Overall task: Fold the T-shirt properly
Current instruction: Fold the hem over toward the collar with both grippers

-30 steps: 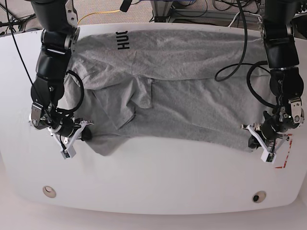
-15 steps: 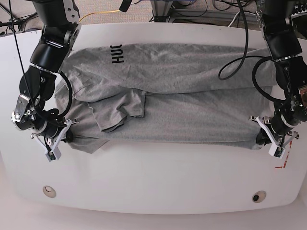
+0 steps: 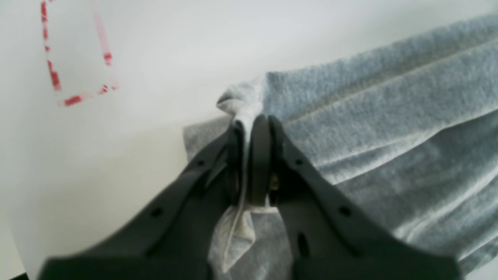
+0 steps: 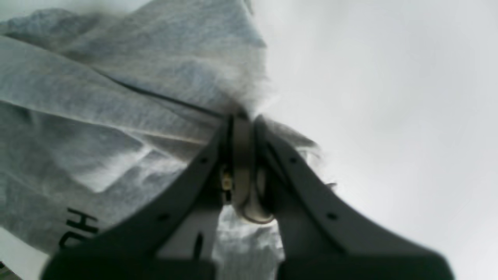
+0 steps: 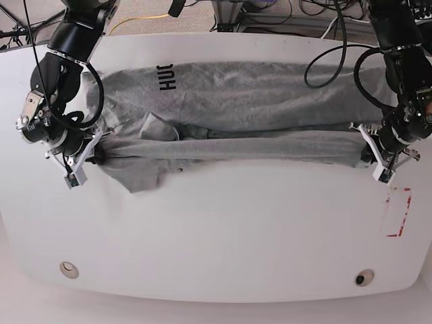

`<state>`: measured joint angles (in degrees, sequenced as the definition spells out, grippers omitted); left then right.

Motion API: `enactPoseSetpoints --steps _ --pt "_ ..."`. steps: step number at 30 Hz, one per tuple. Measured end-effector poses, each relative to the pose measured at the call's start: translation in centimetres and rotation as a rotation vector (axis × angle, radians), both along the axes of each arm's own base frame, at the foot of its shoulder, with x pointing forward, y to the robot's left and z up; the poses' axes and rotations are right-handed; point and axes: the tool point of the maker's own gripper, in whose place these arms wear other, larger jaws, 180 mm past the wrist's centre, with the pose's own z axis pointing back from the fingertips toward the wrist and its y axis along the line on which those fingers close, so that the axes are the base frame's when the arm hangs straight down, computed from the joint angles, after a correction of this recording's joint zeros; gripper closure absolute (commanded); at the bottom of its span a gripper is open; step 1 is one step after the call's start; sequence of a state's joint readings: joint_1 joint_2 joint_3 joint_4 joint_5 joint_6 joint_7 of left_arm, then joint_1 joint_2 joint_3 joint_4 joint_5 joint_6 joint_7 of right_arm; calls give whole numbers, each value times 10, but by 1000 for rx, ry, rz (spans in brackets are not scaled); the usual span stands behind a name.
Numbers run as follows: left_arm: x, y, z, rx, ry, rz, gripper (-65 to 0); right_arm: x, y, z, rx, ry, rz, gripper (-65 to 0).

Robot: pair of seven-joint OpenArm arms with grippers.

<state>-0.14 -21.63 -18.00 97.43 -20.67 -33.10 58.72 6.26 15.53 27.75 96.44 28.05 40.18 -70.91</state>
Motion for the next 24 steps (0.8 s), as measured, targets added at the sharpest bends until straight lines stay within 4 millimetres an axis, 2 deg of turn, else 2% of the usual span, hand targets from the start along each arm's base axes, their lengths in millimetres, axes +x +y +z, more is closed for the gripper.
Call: enactPoseSetpoints --steps 3,6,12,16,20,24 --pt "-21 8 -14 5 45 2 0 -16 -3 -1 12 0 -15 0" --pt "-38 21 -20 18 70 15 0 -31 -6 -9 -15 46 -12 0" --pt "-60 22 -27 39 103 -5 -1 -55 -6 -11 -26 57 -16 0" --pt "-68 26 -29 59 125 -19 -3 -71 -5 -23 -28 106 -14 -2" --pt "-67 28 -27 65 122 -21 -3 -77 -2 -26 -20 108 -14 -2" --pt "-74 29 -32 73 154 -18 -3 -92 0 -30 -32 135 -8 -2"
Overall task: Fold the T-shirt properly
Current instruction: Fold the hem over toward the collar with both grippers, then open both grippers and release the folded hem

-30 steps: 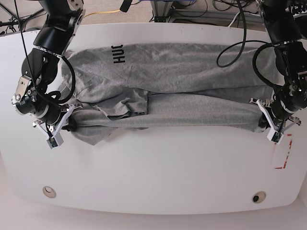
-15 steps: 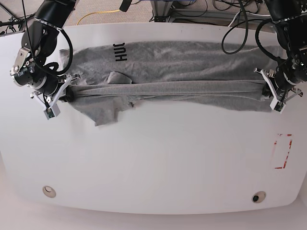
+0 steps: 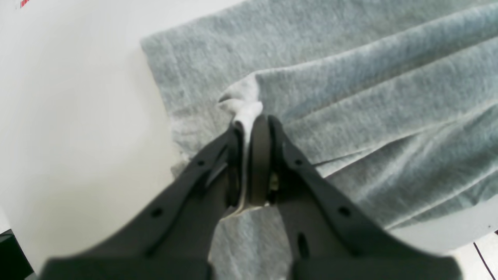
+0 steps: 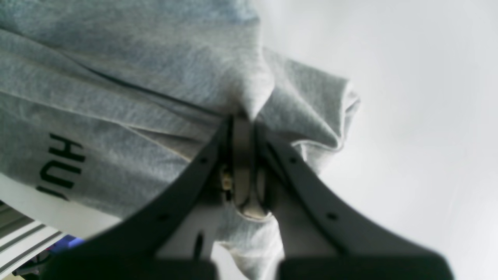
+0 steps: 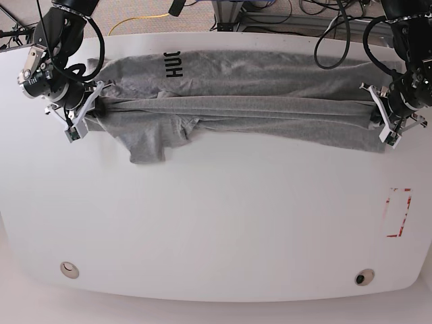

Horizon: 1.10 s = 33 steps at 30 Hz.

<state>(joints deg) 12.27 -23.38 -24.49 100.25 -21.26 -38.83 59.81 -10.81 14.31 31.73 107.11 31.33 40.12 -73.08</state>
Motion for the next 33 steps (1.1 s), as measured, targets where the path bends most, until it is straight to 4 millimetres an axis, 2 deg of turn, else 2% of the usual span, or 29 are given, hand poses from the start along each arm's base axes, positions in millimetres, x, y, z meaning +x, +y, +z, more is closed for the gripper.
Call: enactPoseSetpoints --steps 7,11,15,17,19,21,24,25,26,28,30,33 --pt "-11 6 -5 37 65 12 -3 -7 14 9 1 -35 15 -2" --pt "-18 8 -8 45 90 18 -4 -24 14 -2 -1 20 14 -5" --pt "-24 8 -12 44 108 16 -6 -31 14 -6 -3 39 13 -6" --pt "-28 8 -15 46 119 16 -31 -33 13 -8 -6 45 13 -8" --pt "-34 10 -17 50 136 10 -97 -35 14 -9 -4 48 12 -22" --pt "-41 12 -20 63 160 6 -192 -38 14 -10 -4 54 12 -101" --pt "-48 20 -22 99 195 13 -357 -45 10 -15 -26 88 8 -339" --pt "-48 22 -21 103 195 14 -394 -48 9 -16 -28 94 9 -442" --pt "-47 23 -20 107 195 15 -407 -49 9 -16 -28 97 10 -515" --pt "-48 25 -20 117 212 22 -407 -52 6 -17 -30 103 3 -620" --pt "-51 27 -20 125 223 24 -407 -55 -3 -14 -28 96 -35 -640" --pt "-46 28 -9 156 202 5 -410 -51 -13 5 6 24 -87 -610"
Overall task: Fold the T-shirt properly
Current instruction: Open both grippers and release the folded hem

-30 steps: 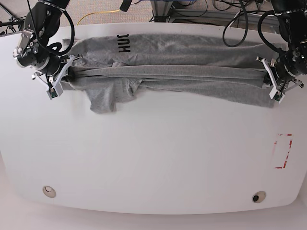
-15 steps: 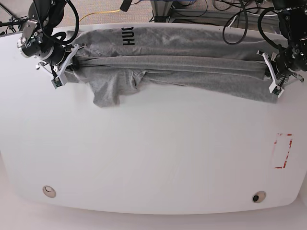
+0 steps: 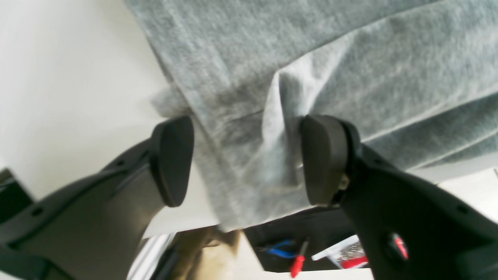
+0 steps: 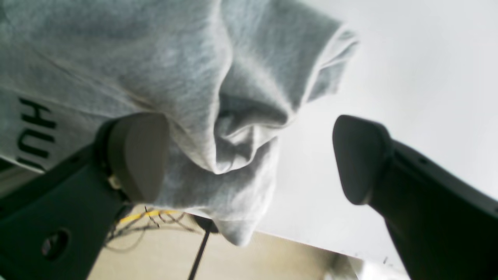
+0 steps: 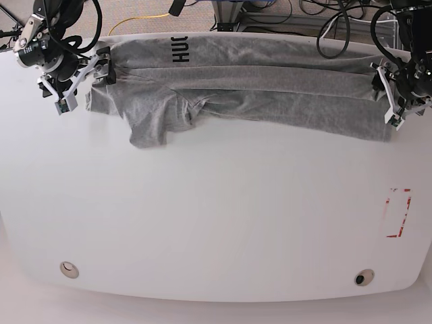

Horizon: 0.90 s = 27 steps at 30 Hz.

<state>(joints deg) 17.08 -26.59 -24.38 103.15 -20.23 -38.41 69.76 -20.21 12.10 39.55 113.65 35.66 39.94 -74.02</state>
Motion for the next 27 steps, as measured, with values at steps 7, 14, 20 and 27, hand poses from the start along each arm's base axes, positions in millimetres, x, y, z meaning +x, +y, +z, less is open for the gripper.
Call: enactPoseSetpoints --steps 7,14,20,27 --pt "31 -20 47 33 -164 -87 -408 20 10 34 165 -167 -7 -563" --pt "34 -24 26 -12 -144 -17 -407 37 52 25 250 -172 72 -255" --pt "8 -8 -25 46 17 75 -407 29 46 -6 165 -58 14 -49" --pt "6 -5 -43 31 -11 76 -407 9 28 -54 120 113 -52 -49"
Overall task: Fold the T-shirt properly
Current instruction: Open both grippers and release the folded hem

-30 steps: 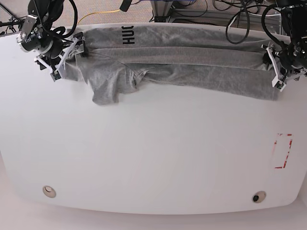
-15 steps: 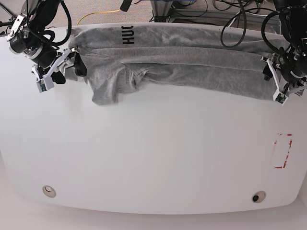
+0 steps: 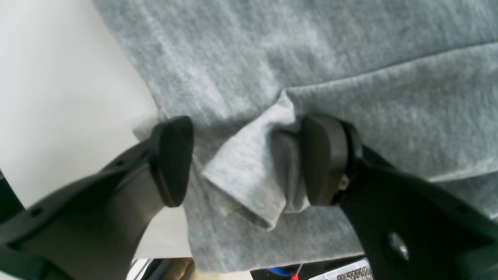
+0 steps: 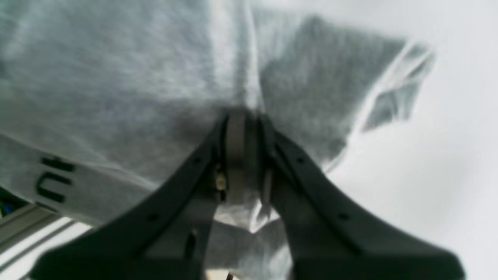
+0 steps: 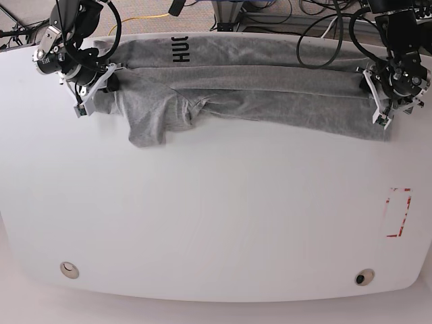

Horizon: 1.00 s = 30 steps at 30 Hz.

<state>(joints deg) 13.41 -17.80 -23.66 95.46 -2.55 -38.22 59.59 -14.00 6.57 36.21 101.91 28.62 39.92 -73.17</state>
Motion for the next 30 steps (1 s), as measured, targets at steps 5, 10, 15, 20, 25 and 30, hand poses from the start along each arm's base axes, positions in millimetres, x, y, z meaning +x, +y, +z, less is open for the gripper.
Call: enactPoseSetpoints --steps 5,10,15,20,25,30 --pt "2 2 -2 -10 -3 5 -407 21 -15 -6 12 -41 -29 -49" --pt "7 -7 -4 -31 -19 16 -407 53 -37 -10 39 -87 -65 -49" --pt "22 -26 -4 -53 -23 -16 -407 86 -65 -9 32 -132 -101 -49" --pt "30 -44 -5 -106 -23 -8 -407 103 -95 -5 -14 -108 -124 -49" --pt "34 -51 -5 -108 -4 5 -407 104 -120 5 -106 -29 -138 -176" --pt "34 -51 -4 -101 -4 1 -407 129 -122 42 -152 -115 -126 -422"
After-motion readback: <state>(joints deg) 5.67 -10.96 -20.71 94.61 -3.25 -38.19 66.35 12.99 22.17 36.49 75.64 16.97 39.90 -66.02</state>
